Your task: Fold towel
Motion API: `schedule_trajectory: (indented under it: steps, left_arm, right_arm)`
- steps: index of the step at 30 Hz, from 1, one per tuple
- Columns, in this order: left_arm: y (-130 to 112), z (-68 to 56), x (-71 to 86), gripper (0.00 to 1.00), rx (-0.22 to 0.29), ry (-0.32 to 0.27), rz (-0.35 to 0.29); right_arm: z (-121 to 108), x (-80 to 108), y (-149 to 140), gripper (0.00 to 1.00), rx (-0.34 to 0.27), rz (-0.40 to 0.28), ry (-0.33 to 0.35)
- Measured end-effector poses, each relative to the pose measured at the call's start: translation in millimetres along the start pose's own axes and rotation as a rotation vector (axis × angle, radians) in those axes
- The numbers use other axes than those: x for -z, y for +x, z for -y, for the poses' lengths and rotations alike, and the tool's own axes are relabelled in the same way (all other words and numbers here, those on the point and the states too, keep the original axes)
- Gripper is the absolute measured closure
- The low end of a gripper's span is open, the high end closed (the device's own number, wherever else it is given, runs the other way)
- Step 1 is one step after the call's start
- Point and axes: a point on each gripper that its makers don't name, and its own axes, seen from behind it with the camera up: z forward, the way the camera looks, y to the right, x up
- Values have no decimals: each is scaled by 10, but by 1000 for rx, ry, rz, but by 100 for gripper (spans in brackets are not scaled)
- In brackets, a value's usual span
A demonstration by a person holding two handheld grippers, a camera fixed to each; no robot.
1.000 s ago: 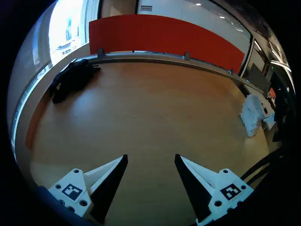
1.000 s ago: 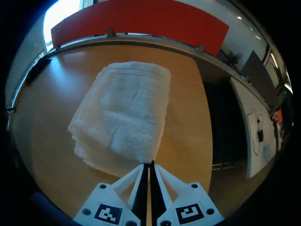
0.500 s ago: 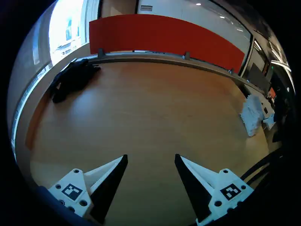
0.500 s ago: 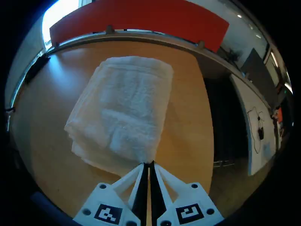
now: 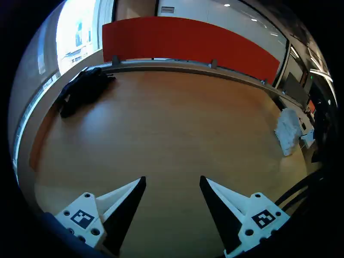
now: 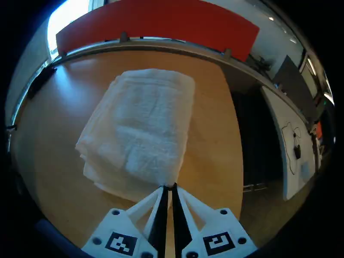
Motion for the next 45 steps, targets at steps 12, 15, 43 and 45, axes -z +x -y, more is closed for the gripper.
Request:
schedule_trajectory:
  steps: [12, 15, 43, 45]
  left_arm:
    - [17, 6, 0, 7, 2, -3, -3]
    - [20, -10, -9, 7, 4, -7, -3]
    - [330, 128, 66, 7, 28, 5, -87]
    - [368, 149, 82, 7, 30, 8, -97]
  right_arm:
    - [6, 147, 14, 41, 10, -53, -19]
    - [27, 181, 18, 20, 19, -63, -19]
    - [409, 784, 846, 0, -124, -423, -49]
    - [437, 872, 954, 0, -143, -481, -58]
